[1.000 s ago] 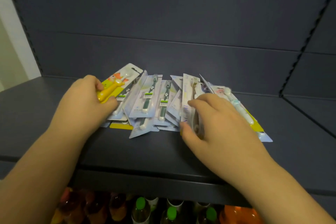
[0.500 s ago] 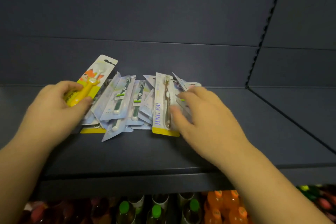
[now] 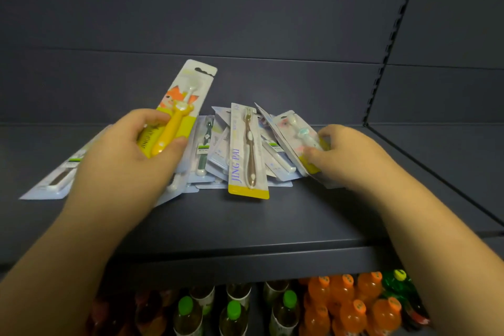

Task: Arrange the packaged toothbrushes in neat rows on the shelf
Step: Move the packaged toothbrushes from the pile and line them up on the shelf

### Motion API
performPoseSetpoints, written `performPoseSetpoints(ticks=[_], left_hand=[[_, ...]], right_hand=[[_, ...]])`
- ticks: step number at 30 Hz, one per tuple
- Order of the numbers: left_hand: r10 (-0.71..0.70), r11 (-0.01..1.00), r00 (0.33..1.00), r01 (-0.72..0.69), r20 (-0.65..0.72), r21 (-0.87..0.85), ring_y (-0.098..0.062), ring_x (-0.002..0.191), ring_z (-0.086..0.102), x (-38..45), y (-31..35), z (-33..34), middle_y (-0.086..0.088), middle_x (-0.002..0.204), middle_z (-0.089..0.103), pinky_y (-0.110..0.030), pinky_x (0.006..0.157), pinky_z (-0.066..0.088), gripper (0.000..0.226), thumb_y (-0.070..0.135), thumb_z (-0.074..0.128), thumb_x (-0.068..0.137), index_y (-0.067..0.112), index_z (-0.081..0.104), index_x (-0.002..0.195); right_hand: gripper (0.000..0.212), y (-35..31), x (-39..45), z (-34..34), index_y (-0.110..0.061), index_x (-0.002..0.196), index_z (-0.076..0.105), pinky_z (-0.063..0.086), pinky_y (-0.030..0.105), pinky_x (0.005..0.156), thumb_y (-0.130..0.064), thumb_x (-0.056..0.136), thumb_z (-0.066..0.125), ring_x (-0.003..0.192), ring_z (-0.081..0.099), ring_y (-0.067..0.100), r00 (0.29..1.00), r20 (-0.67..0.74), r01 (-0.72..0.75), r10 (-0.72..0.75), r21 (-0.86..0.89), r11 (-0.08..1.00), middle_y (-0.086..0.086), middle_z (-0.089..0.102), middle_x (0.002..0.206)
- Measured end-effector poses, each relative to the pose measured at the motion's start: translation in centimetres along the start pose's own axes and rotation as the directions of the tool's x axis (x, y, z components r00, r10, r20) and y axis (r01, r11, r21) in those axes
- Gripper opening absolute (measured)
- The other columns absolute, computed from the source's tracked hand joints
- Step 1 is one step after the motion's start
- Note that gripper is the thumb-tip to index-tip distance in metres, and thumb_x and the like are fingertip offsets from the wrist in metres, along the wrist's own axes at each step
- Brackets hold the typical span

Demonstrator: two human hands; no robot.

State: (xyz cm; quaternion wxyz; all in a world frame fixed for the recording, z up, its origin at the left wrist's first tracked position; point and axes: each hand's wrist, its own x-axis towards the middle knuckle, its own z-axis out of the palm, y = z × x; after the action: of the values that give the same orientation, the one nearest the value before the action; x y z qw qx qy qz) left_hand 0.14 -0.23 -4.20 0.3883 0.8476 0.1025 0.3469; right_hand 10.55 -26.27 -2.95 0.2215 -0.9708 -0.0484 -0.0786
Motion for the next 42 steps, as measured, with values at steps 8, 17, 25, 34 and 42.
performPoseSetpoints(ticks=[8,17,25,34,42], left_hand=[[-0.03,0.986,0.998,0.038,0.057,-0.162,-0.01,0.079,0.055,-2.3,2.0,2.2,0.023,0.093,0.054,-0.032,0.066,0.04,0.032,0.049,0.059,0.086,0.044,0.052,0.117],[0.024,0.951,0.976,0.045,0.218,-0.307,-0.001,0.097,0.053,-6.7,8.1,8.2,0.023,0.111,0.051,-0.017,0.074,0.041,0.036,0.048,0.058,0.085,0.053,0.045,0.118],[0.154,0.945,0.934,-0.044,0.323,-0.326,-0.009,0.107,0.056,-12.5,16.4,15.6,0.017,0.123,0.053,-0.041,0.094,0.046,0.043,0.049,0.06,0.087,0.054,0.038,0.123],[0.28,0.921,0.868,-0.122,0.41,-0.37,0.023,0.089,0.047,-22.8,29.1,25.0,0.018,0.12,0.046,0.001,0.067,0.035,0.042,0.044,0.052,0.091,0.046,0.037,0.131],[0.407,0.895,0.756,-0.217,0.512,-0.391,0.001,0.098,0.051,-31.5,39.2,32.7,0.021,0.121,0.035,-0.023,0.08,0.043,0.046,0.05,0.047,0.091,0.054,0.026,0.132]], right_hand=[[0.029,1.9,-0.8,-1.9,0.005,0.09,0.062,0.032,0.032,0.051,-0.024,0.087,0.06,0.046,0.041,0.018,0.999,-0.033,0.046,-0.035,0.452,0.891,0.01,0.05,0.056],[0.012,7.4,-5.4,-2.8,-0.019,0.106,0.066,0.036,0.023,0.038,-0.023,0.098,0.058,0.04,0.055,0.014,0.984,-0.177,0.125,0.026,0.784,0.609,0.0,0.063,0.062],[0.023,16.1,-11.2,-7.2,-0.008,0.097,0.054,0.031,0.021,0.039,-0.031,0.098,0.055,0.04,0.049,0.016,0.993,-0.118,0.096,0.014,0.872,0.48,0.009,0.065,0.064],[0.023,32.3,-17.3,-14.6,-0.017,0.089,0.051,0.033,0.023,0.039,-0.038,0.097,0.054,0.042,0.041,0.014,0.96,-0.184,0.04,0.213,0.839,0.543,0.0,0.05,0.052],[0.021,44.2,-23.2,-20.8,-0.016,0.088,0.055,0.03,0.019,0.036,-0.035,0.097,0.055,0.04,0.041,0.009,0.909,-0.241,0.01,0.339,0.827,0.563,-0.001,0.048,0.053]])
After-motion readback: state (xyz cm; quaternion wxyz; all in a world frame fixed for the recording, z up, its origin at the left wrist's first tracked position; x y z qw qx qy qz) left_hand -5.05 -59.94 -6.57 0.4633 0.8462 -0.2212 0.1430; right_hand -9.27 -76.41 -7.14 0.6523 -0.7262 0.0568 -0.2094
